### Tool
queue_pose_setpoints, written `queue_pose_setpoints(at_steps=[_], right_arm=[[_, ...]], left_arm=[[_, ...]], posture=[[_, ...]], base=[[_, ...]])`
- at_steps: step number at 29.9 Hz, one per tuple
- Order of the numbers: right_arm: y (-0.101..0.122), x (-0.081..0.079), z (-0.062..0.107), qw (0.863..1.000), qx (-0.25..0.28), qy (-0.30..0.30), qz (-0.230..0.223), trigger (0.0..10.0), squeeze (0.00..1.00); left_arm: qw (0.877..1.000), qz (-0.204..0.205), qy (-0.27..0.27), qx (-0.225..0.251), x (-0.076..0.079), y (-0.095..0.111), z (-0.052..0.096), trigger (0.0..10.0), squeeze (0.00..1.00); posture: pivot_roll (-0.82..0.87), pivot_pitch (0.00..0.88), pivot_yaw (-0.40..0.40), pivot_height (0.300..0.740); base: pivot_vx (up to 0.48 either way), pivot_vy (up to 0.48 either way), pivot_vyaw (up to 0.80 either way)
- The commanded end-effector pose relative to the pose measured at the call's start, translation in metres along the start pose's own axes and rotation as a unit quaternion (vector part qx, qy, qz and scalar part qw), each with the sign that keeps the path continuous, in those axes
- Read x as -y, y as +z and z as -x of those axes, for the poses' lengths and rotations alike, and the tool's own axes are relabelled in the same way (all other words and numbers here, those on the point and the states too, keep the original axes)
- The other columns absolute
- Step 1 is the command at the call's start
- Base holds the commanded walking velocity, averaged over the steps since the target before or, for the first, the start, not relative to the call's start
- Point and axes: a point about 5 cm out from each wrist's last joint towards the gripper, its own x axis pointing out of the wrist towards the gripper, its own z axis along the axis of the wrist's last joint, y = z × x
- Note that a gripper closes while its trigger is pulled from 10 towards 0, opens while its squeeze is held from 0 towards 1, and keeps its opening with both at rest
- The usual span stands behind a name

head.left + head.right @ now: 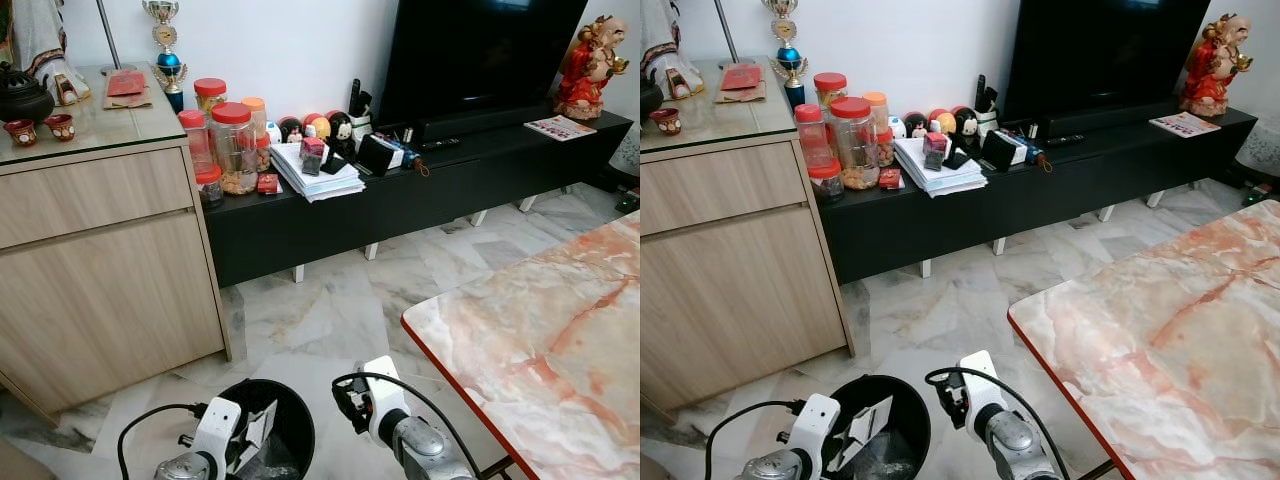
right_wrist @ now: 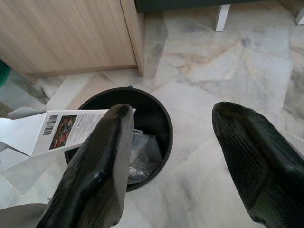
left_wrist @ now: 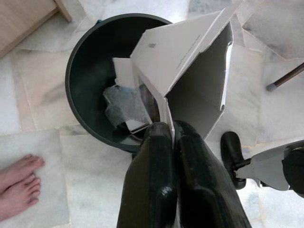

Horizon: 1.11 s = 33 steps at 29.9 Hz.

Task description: Picking trash to rubbish bin

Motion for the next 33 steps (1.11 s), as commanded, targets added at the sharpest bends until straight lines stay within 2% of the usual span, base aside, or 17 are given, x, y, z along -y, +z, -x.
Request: queue_pose_setpoints(at_steps=[1, 3, 4, 21, 26, 27, 33], right_arm=[[0.0, 0.002, 0.001, 1.0, 0.001, -0.002, 0.001, 10.0, 0.0], [0.0, 0.002, 0.001, 1.0, 0.001, -0.002, 0.001, 10.0, 0.0], [0.0, 0.002, 0.001, 1.0, 0.001, -0.002, 0.002, 10.0, 0.0], [-0.001, 0.002, 0.001, 1.0, 0.0, -0.003, 0.0, 10.0, 0.0], [-0.001, 0.003, 0.002, 1.0, 0.0, -0.006, -0.001, 10.0, 0.0], [-0.002, 0.003, 0.002, 1.0, 0.0, -0.007, -0.002, 10.0, 0.0], [-0.014, 0.009, 0.007, 0.999, -0.024, -0.036, -0.01, 10.0, 0.0]], left_arm=[[1.0, 0.008, 0.003, -0.002, -0.001, -0.001, 0.0, 10.0, 0.0], [1.0, 0.005, 0.008, -0.004, -0.002, -0.002, 0.001, 10.0, 0.0], [1.0, 0.003, 0.011, -0.005, -0.003, -0.003, 0.001, 10.0, 1.0], [1.0, -0.005, 0.02, -0.004, -0.005, 0.0, 0.001, 10.0, 1.0], [0.999, -0.008, 0.042, 0.007, -0.009, 0.004, 0.001, 10.0, 1.0], [0.999, -0.013, 0.05, 0.011, -0.01, 0.005, 0.001, 10.0, 0.0], [0.994, -0.038, 0.104, 0.02, -0.023, 0.003, 0.006, 10.0, 0.0]], posture=[[0.16, 0.023, -0.087, 0.74], [0.16, 0.023, -0.087, 0.74], [0.16, 0.023, -0.087, 0.74], [0.16, 0.023, -0.087, 0.74], [0.16, 0.023, -0.087, 0.74], [0.16, 0.023, -0.087, 0.74], [0.16, 0.023, -0.087, 0.74]], base=[[0.0, 0.0, 0.0], [0.0, 0.0, 0.0], [0.0, 0.0, 0.0], [0.0, 0.0, 0.0], [0.0, 0.0, 0.0], [0.0, 0.0, 0.0], [0.0, 0.0, 0.0]])
